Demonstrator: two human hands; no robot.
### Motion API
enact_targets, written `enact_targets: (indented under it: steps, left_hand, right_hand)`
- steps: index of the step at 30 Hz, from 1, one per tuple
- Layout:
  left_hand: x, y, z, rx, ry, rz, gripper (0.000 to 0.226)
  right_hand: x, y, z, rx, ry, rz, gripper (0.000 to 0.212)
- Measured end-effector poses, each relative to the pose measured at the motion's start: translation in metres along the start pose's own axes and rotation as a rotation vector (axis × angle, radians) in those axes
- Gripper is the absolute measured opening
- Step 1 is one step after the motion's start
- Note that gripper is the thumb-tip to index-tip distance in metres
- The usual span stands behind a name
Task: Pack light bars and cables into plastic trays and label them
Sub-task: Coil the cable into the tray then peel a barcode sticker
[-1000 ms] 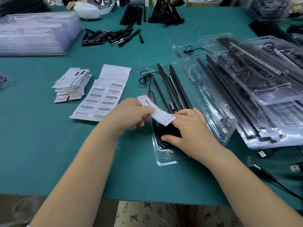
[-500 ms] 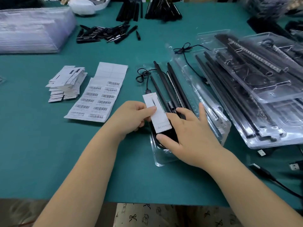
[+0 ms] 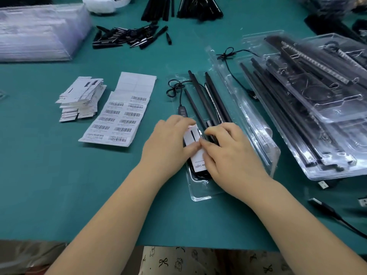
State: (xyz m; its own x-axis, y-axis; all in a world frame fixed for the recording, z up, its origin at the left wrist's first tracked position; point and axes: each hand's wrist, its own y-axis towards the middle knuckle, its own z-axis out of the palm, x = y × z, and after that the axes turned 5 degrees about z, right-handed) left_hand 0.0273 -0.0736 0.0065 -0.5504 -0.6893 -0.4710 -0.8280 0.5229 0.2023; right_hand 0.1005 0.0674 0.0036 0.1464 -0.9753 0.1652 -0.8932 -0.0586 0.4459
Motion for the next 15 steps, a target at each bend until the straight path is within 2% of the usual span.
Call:
enact_targets:
  steps: [4,7,10,15]
  left_hand:
    - [-0.004,-0.001,-0.001,0.102,0.243,0.146,0.041]
    - [-0.002,-0.009,-0.002,0.209,0.356,0.225,0.061]
    - [0.006,-0.015,-0.002,0.3,0.346,0.189,0.059]
    - [0.002,-0.016,-0.004,0.284,0.412,0.191,0.063]
  right_hand:
    - [0.005,0.003,-0.002,-0.109,-0.031,-0.087,0.018]
    - [0.004,-0.001,-0.006,-0.012,-0.063,-0.031,0.028]
    - [0.005,-0.006,-0.009,0.095,-0.046,0.041,0.038]
    - [0.007,-0.004,-0.012,-0.007,0.086,0.049,0.019]
